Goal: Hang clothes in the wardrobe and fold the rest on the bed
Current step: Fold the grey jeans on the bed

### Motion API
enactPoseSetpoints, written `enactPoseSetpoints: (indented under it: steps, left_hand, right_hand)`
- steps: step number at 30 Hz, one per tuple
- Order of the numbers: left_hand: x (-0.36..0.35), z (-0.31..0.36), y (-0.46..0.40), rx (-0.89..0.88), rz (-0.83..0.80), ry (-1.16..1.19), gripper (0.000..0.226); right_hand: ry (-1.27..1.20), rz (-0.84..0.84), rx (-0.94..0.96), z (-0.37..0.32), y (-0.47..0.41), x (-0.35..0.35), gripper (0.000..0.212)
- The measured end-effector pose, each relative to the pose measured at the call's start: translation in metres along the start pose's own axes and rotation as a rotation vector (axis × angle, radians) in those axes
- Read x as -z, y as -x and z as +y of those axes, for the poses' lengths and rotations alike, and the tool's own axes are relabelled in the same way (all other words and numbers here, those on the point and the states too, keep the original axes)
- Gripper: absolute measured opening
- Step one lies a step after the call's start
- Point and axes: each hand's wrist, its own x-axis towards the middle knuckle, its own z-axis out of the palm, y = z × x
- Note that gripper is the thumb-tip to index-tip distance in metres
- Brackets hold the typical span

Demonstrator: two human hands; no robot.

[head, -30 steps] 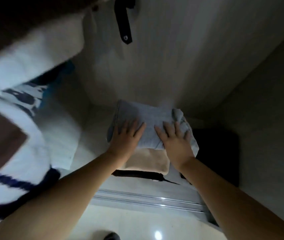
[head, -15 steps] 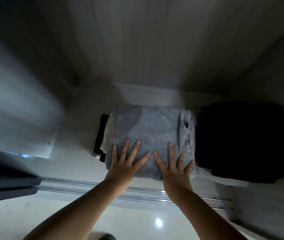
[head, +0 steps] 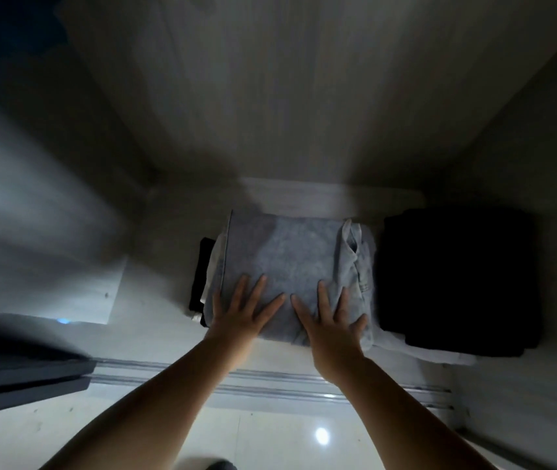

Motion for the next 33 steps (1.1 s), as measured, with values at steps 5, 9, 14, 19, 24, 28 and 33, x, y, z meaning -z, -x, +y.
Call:
enactPoseSetpoints:
  steps: [5,9,14,19,24,28,33]
  left_hand:
    - [0.007,-0.001,0.006,0.018,-0.244,-0.003,0.094]
    - [0.071,0.01,0.025,0.042,-0.293,0.047,0.065]
    - [0.165,0.047,0.06,0.169,-0.073,0.311,0.028]
    - [0.279,0.061,0.102,0.252,0.04,0.393,0.028]
    - [0.401,0.081,0.151,0.196,0.139,0.43,0.033]
    - [0.474,0.097,0.18,0.085,0.246,0.428,0.031]
    - [0.527,0.108,0.201,-0.026,0.232,0.313,0.035]
  right_hand:
    - [0.018,-0.051,0.035,0.009,0.017,0.014,0.081]
    - [-0.022,0.059,0.018,0.0,0.062,0.06,0.054]
    - [-0.079,0.149,-0.016,0.006,0.136,0.131,0.029]
    - [-0.086,0.108,-0.085,0.026,0.218,0.225,0.03]
    - [-0.14,0.2,-0.077,0.021,0.312,0.323,0.038]
    - [-0.174,0.326,-0.086,0.016,0.367,0.373,0.042]
    - [-0.167,0.386,-0.167,0.015,0.413,0.399,0.042]
